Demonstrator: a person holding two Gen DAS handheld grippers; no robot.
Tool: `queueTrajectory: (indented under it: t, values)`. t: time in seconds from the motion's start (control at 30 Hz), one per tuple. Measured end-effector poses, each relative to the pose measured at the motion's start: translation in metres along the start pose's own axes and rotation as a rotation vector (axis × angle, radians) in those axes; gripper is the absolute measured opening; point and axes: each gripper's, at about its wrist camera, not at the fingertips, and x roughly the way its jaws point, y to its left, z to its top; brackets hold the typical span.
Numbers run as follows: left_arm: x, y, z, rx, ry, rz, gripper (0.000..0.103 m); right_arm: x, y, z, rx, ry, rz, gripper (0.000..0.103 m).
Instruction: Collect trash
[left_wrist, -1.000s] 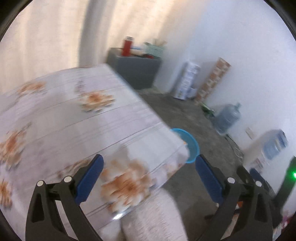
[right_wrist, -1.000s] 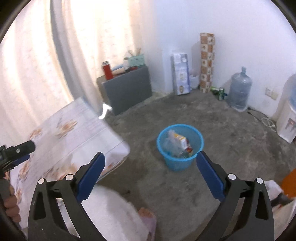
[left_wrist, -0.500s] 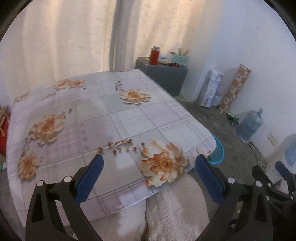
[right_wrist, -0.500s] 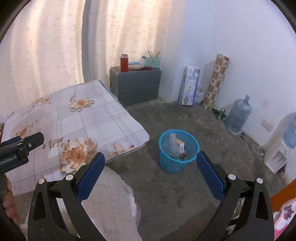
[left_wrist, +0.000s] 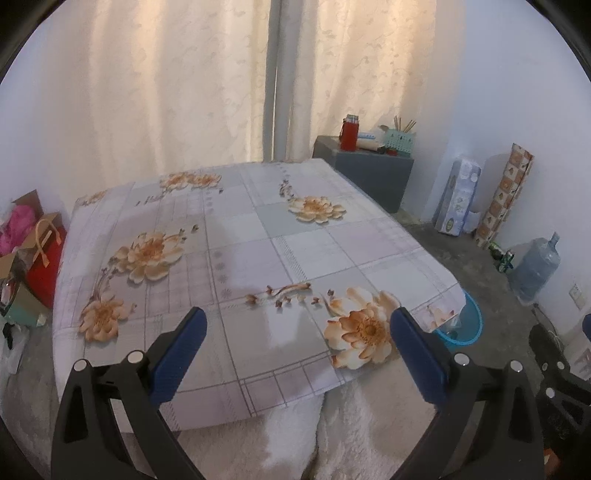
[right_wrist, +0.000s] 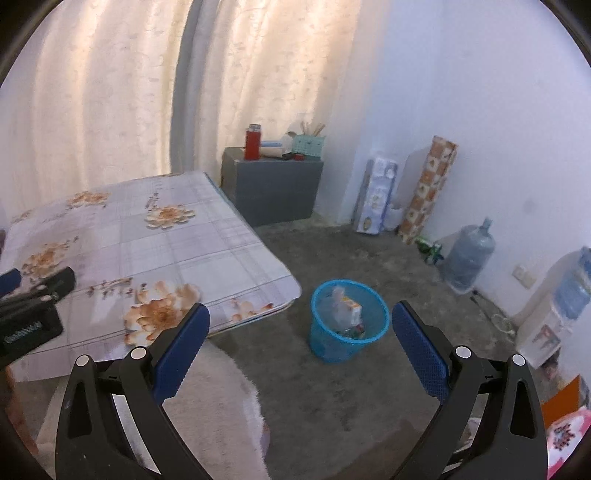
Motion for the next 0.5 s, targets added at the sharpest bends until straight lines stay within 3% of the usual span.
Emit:
queueTrajectory:
  t: [0.33, 0.5]
  values:
    - [0.0, -0.011, -0.01, 0.031, 0.029, 0.045, 0.097, 0.006, -0.013, -0.004, 0.072, 0.057, 0.101, 0.095]
    - [0.002, -0.014, -0.011, 0.013, 0.048, 0.055, 0.097, 0.006, -0.013, -0.004, 0.062, 0.065, 0.108, 0.095]
